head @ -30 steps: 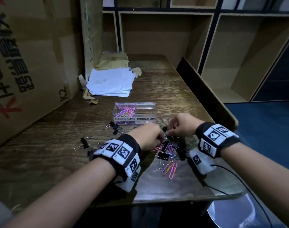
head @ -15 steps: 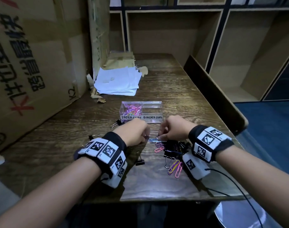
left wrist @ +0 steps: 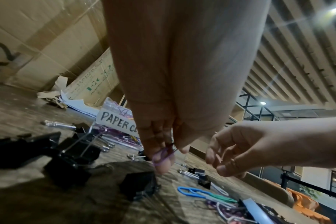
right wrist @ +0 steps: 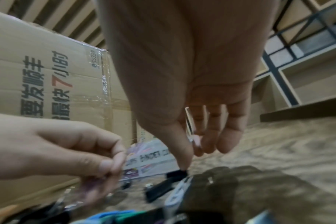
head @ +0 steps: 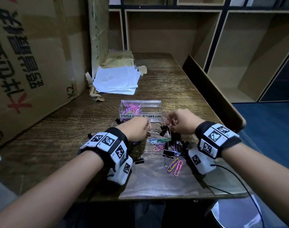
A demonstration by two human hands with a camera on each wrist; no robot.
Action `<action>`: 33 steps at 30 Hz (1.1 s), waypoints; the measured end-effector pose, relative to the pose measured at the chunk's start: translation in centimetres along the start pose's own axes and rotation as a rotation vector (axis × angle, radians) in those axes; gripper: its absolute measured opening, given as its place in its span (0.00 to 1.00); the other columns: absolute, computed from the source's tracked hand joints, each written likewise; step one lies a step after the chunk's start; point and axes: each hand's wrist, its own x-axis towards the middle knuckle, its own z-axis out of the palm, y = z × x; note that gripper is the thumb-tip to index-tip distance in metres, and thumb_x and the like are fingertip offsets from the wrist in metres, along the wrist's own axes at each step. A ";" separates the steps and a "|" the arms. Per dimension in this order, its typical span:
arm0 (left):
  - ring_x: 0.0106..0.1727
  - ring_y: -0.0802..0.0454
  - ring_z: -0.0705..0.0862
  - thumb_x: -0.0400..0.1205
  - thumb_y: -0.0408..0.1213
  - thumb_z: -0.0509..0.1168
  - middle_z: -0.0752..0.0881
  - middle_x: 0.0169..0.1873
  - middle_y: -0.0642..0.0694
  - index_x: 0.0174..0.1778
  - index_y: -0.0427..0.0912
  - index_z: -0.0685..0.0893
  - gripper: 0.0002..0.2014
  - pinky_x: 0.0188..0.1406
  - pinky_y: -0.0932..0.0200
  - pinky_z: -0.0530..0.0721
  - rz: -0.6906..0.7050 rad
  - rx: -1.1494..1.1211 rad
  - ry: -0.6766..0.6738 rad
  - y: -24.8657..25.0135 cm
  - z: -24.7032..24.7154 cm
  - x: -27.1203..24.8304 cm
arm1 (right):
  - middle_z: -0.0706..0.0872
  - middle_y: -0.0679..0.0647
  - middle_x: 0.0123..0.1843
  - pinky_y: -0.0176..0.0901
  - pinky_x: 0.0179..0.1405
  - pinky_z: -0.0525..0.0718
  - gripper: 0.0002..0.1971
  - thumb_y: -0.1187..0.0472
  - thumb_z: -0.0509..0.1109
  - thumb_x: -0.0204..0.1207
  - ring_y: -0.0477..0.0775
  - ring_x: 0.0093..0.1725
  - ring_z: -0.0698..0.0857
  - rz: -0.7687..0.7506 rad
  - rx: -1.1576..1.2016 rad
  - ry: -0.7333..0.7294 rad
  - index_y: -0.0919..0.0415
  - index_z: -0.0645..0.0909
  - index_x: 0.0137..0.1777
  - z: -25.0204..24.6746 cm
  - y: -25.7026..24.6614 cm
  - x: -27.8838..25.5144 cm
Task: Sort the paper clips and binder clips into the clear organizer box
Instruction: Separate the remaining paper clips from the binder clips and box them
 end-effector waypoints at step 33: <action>0.32 0.52 0.74 0.84 0.38 0.59 0.86 0.45 0.40 0.54 0.43 0.70 0.06 0.30 0.57 0.70 -0.134 -0.238 -0.065 0.4 -0.5 -1.0 | 0.82 0.49 0.44 0.46 0.43 0.84 0.17 0.71 0.61 0.76 0.56 0.45 0.84 0.090 0.110 -0.132 0.52 0.75 0.61 0.2 -0.1 -0.5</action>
